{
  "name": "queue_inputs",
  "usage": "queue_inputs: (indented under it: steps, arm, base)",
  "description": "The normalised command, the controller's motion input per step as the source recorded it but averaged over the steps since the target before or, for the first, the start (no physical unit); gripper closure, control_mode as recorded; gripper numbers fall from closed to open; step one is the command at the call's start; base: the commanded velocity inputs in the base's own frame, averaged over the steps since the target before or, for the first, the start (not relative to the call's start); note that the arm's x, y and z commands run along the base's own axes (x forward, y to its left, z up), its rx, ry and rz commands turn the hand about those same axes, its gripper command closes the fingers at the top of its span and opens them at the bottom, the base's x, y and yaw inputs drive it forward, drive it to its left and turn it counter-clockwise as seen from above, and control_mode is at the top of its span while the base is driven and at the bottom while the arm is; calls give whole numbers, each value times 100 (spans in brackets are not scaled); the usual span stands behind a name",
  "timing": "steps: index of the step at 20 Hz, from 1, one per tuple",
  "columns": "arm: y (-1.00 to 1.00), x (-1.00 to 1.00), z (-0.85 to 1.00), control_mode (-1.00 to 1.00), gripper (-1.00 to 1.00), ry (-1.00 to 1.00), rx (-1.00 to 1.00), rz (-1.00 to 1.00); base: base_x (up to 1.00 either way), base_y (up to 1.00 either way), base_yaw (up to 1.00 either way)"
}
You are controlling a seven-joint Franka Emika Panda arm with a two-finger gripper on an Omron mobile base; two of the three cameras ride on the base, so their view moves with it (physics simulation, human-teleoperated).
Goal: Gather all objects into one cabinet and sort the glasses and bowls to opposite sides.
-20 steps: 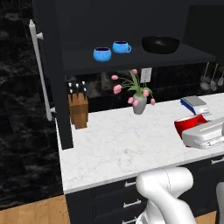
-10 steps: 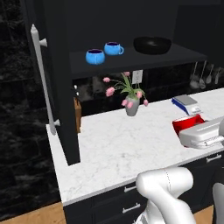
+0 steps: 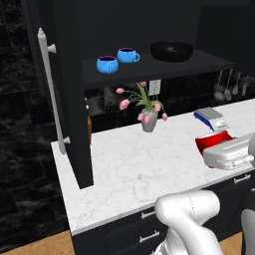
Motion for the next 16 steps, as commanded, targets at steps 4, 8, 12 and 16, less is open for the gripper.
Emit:
queue_inputs:
  steps: [4, 8, 12, 16]
  arm:
    - [0, 0, 0, 100, 100, 0, 0, 0]
    - [0, 0, 0, 100, 100, 0, 0, 0]
    - [0, 0, 0, 100, 100, 0, 0, 0]
    - [0, 0, 0, 100, 100, 0, 0, 0]
  base:
    - [64, 10, -1]
    - [64, -10, -1]
    - [78, -46, 0]
    - [90, -46, -3]
